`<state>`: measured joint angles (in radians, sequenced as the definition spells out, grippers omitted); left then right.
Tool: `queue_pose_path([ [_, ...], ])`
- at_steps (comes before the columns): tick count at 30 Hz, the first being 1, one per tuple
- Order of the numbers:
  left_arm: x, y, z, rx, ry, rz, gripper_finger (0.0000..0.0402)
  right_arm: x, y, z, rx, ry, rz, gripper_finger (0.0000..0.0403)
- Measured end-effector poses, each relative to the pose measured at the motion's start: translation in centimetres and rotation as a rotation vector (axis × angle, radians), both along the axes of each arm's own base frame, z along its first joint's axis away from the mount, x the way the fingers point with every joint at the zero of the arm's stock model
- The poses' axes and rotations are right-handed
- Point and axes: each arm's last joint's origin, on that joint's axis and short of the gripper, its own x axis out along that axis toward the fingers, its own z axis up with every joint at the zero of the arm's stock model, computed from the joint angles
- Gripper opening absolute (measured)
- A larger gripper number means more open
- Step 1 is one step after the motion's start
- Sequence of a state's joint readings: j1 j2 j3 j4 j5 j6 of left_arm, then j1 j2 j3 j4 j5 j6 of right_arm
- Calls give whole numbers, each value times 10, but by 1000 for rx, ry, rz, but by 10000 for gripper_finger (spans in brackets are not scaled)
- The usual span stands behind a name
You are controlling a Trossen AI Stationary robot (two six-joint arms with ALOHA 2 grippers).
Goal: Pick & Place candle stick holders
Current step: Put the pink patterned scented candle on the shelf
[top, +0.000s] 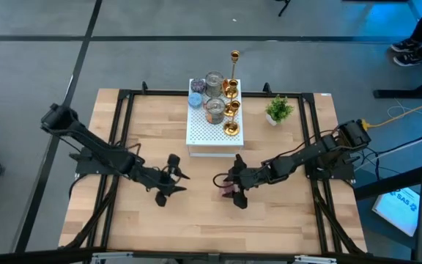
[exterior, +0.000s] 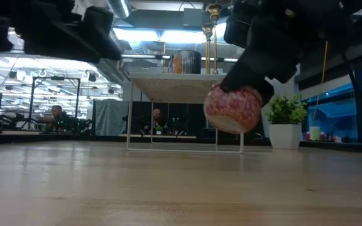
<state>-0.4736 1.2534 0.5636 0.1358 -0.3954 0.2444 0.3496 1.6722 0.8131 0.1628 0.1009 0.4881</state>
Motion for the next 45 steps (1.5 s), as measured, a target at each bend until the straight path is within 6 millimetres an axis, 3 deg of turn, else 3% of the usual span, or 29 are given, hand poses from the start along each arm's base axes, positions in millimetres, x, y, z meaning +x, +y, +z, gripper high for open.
queue_pose_path([
  [6, 28, -10, -11, 81, -105, -37, 240, 7, -1, 9, 45, -37, -7, 298],
  [15, 79, -24, -34, 228, -39, -24, 315, 11, -1, 14, 54, -55, -7, 298],
  [24, 112, -40, -36, 383, -116, 21, 343, 12, 0, 16, 68, -67, -1, 298],
  [35, 118, -39, -41, 357, -104, -31, 312, 12, 1, 17, 125, -67, 9, 298],
  [45, 121, -35, -39, 317, -132, -56, 184, 15, 3, 21, 199, -99, -9, 298],
])
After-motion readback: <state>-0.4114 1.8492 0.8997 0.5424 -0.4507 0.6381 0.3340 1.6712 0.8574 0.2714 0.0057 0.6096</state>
